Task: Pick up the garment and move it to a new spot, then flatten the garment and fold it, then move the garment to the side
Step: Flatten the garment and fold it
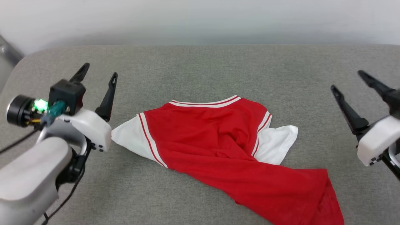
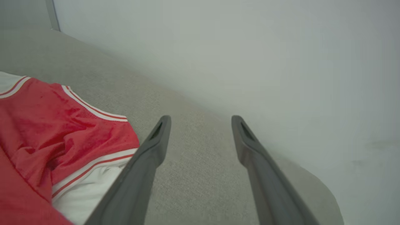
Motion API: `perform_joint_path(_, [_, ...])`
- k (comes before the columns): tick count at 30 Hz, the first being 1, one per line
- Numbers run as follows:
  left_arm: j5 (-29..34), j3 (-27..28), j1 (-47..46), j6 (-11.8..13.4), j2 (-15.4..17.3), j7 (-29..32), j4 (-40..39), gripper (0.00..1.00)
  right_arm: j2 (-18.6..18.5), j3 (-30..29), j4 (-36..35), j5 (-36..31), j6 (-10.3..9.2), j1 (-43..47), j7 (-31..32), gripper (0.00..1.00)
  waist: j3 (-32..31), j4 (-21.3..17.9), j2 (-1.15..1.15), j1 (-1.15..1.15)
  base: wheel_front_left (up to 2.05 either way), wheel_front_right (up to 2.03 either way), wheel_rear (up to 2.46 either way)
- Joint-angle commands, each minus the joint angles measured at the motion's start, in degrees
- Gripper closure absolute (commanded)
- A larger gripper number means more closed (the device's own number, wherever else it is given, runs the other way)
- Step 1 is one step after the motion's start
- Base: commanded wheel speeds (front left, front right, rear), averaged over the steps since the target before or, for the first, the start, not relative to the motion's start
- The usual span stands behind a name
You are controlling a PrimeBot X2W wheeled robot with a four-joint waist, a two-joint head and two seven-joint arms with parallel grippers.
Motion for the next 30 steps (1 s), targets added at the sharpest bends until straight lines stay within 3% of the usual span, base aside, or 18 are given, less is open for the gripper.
perform_joint_path(1, [-0.1,0.5,1.5,1.2,-0.4,-1.0,-0.7,0.0,-1.7,1.6,0.0,1.9,-0.05,-1.7,2.3,0.0,0.2,0.3,0.0,0.01,0.0,0.0,0.0])
perform_joint_path(2, [0.0,1.0,2.5,2.6,-0.6,-2.0,-1.4,0.0,-4.0,4.1,0.0,4.0,-0.05,-3.2,6.0,0.0,0.4,0.6,0.0,0.01,0.0,0.0,0.0])
perform_joint_path(3, [1.3,3.0,5.3,6.5,-1.0,-3.9,-3.5,0.0,-10.2,12.0,-0.5,10.5,-0.05,-7.8,16.0,0.0,1.0,1.6,0.0,0.01,0.0,0.0,0.0])
perform_joint_path(6, [3.0,5.7,8.3,10.1,-1.8,-4.6,-5.6,0.0,-14.9,18.6,-0.9,16.6,-0.05,-12.4,25.0,0.0,1.9,2.7,0.0,0.01,0.0,0.0,0.0])
perform_joint_path(10, [8.4,12.2,13.3,14.7,-4.2,-4.7,-9.6,0.0,-18.1,25.3,-1.6,22.5,-0.05,-18.3,34.7,0.0,3.7,4.3,0.0,0.01,0.0,0.0,0.0])
perform_joint_path(14, [14.0,19.2,19.4,16.6,-8.5,-4.6,-12.6,0.0,-18.9,30.1,0.0,26.7,-0.05,-22.6,42.2,0.0,5.8,6.0,0.0,0.01,0.0,0.0,0.0])
perform_joint_path(21, [23.3,28.8,28.2,15.0,-18.7,-4.6,-15.0,0.0,-17.4,35.3,4.0,29.2,-0.05,-27.3,47.7,0.0,10.1,9.2,0.0,0.01,0.0,0.0,0.0])
perform_joint_path(30, [31.8,37.7,32.5,6.6,-29.4,-4.6,-13.8,0.0,-18.2,43.3,7.4,32.0,-0.04,-28.1,49.4,0.0,14.0,12.5,0.0,0.01,0.0,0.0,0.0])
